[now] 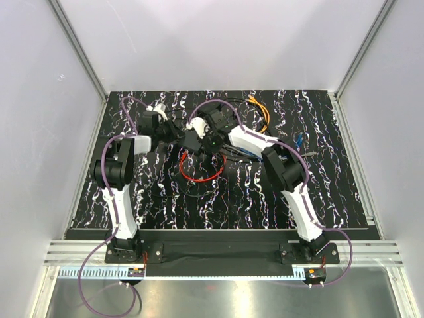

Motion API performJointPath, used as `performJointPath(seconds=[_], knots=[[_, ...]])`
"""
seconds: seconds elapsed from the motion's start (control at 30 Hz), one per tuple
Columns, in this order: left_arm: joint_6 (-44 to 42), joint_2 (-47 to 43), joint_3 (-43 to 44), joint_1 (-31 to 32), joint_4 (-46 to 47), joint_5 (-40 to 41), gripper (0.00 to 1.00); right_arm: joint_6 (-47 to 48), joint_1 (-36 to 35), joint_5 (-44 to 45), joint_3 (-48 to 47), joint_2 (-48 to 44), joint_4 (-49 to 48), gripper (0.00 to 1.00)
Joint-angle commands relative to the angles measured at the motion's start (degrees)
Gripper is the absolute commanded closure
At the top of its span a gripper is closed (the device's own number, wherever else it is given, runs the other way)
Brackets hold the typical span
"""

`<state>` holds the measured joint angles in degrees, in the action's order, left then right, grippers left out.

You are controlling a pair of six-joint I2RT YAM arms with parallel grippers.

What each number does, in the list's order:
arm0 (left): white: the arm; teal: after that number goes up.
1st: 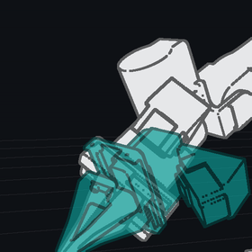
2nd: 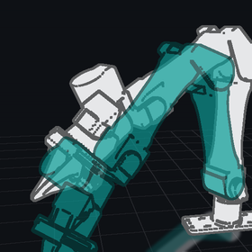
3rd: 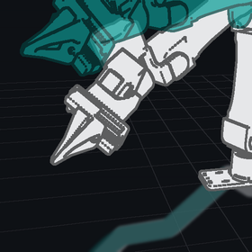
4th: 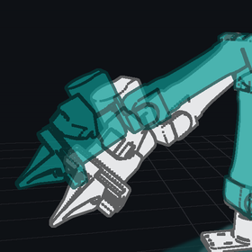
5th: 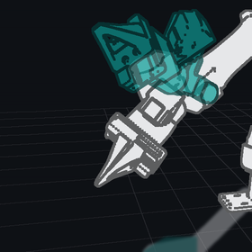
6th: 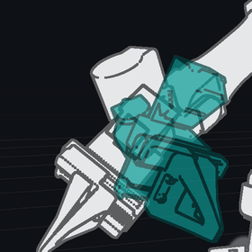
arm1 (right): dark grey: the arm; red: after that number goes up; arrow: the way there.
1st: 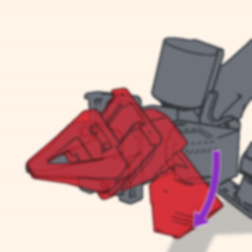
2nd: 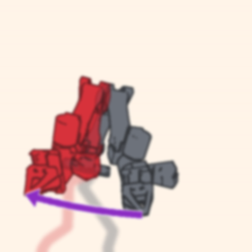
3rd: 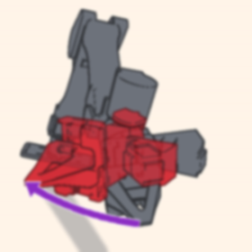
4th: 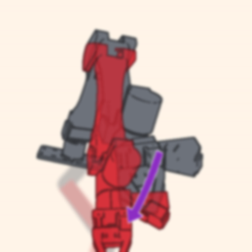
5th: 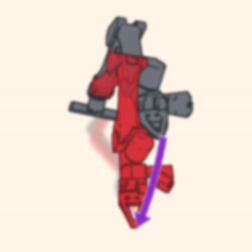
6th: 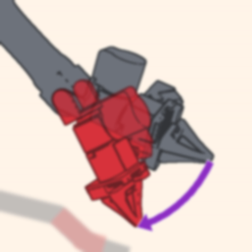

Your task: Insert the plug into the switch port

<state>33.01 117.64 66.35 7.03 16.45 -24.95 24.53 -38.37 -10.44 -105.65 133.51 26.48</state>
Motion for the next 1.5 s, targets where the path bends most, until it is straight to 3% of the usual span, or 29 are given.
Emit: performJointPath(seconds=[0.0,0.13,0.27,0.33,0.5,0.63,0.67,0.8,0.97,1.07,1.1,1.2,1.27,1.33,1.4,1.47], knots=[[2.5,-1.1,-1.1,9.0,-17.4,-24.4,0.93,4.6,0.9,-9.0,3.2,0.4,-24.5,1.00],[-1.3,-2.2,2.3,5.5,-21.3,-24.1,0.83,8.7,3.7,-12.3,3.5,-0.4,-20.3,1.00],[-6.4,-2.8,6.6,2.9,-25.1,-24.8,0.71,12.5,4.3,-14.3,2.9,-0.6,-14.6,0.93],[-9.1,-3.7,8.6,2.4,-27.2,-25.3,0.63,12.5,4.4,-15.5,3.0,-1.0,-13.0,0.86],[-15.9,-8.7,11.3,0.4,-32.3,-25.6,0.54,8.7,4.4,-14.1,2.6,-1.7,-11.5,0.70],[-28.5,-13.5,13.8,-1.9,-45.6,-26.3,0.53,7.2,4.3,-13.0,2.6,-3.5,-10.3,0.51],[-36.7,-14.2,14.3,-2.5,-49.3,-26.3,0.54,6.8,4.4,-12.9,2.6,-4.0,-9.8,0.45],[-56.4,-20.0,13.5,-2.9,-66.6,-21.4,0.53,4.7,4.5,-13.2,1.9,-6.3,-8.1,0.32],[-59.0,-23.2,11.6,-6.9,-67.1,-14.8,0.52,1.8,4.8,-14.1,1.1,-9.0,-5.9,0.26],[-60.8,-17.6,18.9,-9.7,-69.4,-12.5,0.51,-3.1,6.3,-15.3,-0.1,-11.0,-4.6,0.23],[-62.7,-15.8,24.8,-9.8,-72.4,-10.6,0.50,-4.3,6.8,-16.2,-0.3,-11.4,-4.3,0.21],[-68.7,-10.5,31.0,-9.7,-72.5,-9.4,0.43,-9.2,9.9,-18.5,-0.6,-13.2,-4.2,0.10],[-74.5,-5.0,39.0,-9.7,-76.5,-11.9,0.43,-11.0,12.3,-18.9,-1.2,-13.8,-3.0,0.07],[-82.6,-1.6,45.9,-9.0,-87.1,-17.9,0.44,-10.8,13.6,-19.4,-1.7,-14.2,0.0,0.07],[-86.1,-1.5,44.1,-7.8,-91.0,-19.6,0.45,-10.1,15.1,-20.1,-0.7,-15.7,1.5,0.07],[-91.9,-6.6,34.5,-4.8,-91.4,-18.8,0.45,-9.6,15.9,-20.2,1.0,-17.7,3.6,0.08]])
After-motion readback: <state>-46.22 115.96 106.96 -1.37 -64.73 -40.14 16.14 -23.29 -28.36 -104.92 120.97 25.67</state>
